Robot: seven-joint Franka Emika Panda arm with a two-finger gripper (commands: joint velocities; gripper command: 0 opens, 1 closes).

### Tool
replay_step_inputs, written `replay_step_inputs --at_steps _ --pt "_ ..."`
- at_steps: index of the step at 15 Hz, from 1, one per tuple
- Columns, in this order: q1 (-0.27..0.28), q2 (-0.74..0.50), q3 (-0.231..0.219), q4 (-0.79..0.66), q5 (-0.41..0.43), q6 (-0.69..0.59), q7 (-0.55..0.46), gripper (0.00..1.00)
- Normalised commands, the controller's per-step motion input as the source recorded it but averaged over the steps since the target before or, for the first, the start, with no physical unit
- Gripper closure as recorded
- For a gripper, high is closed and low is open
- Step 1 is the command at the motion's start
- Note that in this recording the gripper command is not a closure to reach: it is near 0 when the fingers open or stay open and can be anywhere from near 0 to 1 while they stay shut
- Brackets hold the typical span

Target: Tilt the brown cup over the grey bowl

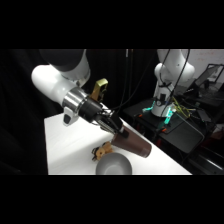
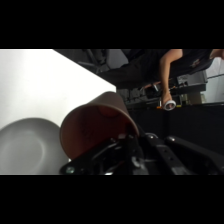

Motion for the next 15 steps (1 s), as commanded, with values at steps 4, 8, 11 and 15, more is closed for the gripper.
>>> replay_step_inputs --at_steps 4,8,11,15 --pt "0.091 -0.38 -0.159 -0.28 -0.358 0.41 0.1 0.09" --pt "-0.026 -0.67 -0.123 -0.66 -0.326 0.55 0.03 0.1" --pt "-0.101 -0.77 -0.134 -0.85 -0.264 0.64 -0.02 0.1" --pt "-0.068 -0.65 -0.097 -0.82 -0.163 0.76 0.04 0.09"
